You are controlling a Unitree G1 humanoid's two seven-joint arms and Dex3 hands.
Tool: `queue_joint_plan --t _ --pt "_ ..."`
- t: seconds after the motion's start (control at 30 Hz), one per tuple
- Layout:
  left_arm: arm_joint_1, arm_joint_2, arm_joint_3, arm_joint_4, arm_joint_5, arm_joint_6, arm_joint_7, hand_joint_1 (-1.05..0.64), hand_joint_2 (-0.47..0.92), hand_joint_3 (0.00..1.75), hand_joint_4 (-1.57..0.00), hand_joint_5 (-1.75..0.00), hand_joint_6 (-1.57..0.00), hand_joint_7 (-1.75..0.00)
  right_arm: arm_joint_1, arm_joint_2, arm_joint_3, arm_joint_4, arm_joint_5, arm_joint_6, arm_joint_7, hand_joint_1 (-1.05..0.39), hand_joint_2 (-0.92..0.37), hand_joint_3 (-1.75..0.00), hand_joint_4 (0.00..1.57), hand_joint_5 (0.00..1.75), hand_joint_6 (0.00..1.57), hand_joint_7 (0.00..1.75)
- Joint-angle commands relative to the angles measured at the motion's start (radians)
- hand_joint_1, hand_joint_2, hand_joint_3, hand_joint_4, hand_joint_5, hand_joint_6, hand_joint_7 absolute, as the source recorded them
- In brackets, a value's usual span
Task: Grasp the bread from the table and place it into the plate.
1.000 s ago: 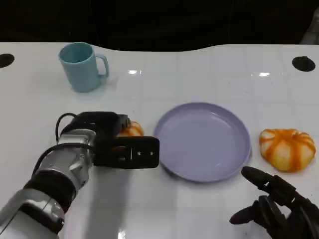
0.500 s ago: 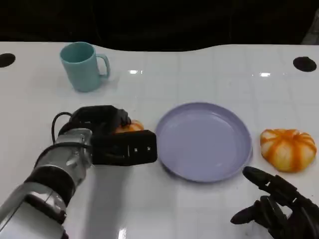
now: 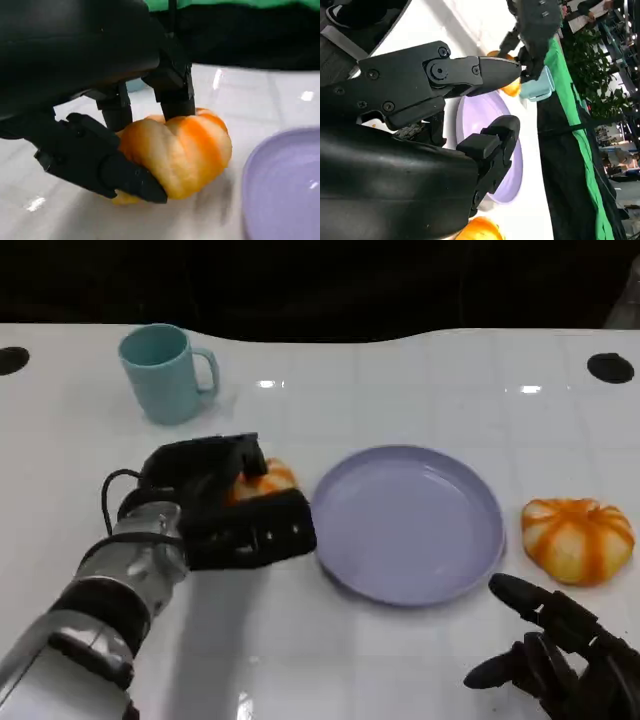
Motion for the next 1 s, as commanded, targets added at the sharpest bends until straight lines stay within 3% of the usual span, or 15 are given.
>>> queue_joint_plan --t 0.03,0.13,0.3,0.5,0.8,1.0 --pt "0.001 0.012 0.079 -0.070 -0.088 -0.017 -0.018 -0.16 0.61 1.00 -0.82 -1.75 -0.61 -1.74 -0.010 -0.017 -0.010 0.009 0.001 -0.009 -0.003 -0.75 -0.92 -0.33 0.74 1.08 0.95 0.34" --pt "0.002 -0.002 0.118 -0.126 -0.133 0.017 -0.042 -0.16 0.55 1.13 -0.82 -1.75 -0.64 -1.75 -0.013 -0.016 -0.009 0.013 -0.004 -0.014 -0.006 -0.75 -0.92 -0.33 0.75 1.08 0.95 0.34" --pt "0.020 -0.015 0.152 -0.223 -0.175 0.025 -0.055 -0.14 0.53 1.16 -0.85 -1.75 -0.66 -1.75 -0.013 -0.013 -0.009 0.011 -0.007 -0.014 -0.009 -0.75 -0.92 -0.33 0.74 1.08 0.95 0.34" --pt "0.007 -0.021 0.119 -0.322 -0.160 -0.075 -0.103 -0.12 0.51 1.20 -0.86 -1.75 -0.67 -1.75 -0.011 -0.016 -0.008 0.006 -0.009 -0.004 -0.012 -0.75 -0.92 -0.33 0.75 1.09 0.96 0.34" --pt "-0.047 -0.053 0.040 -0.292 -0.103 -0.196 -0.132 -0.14 0.44 1.23 -0.82 -1.75 -0.67 -1.75 -0.009 -0.016 -0.006 0.001 -0.006 0.002 -0.013 -0.75 -0.92 -0.33 0.75 1.09 0.95 0.34" --pt "-0.083 -0.121 -0.001 -0.193 -0.079 -0.228 -0.118 -0.21 0.55 1.19 -0.92 -1.75 -0.74 -1.75 -0.004 -0.015 -0.001 -0.007 -0.004 0.006 -0.014 -0.74 -0.92 -0.33 0.75 1.10 0.95 0.35"
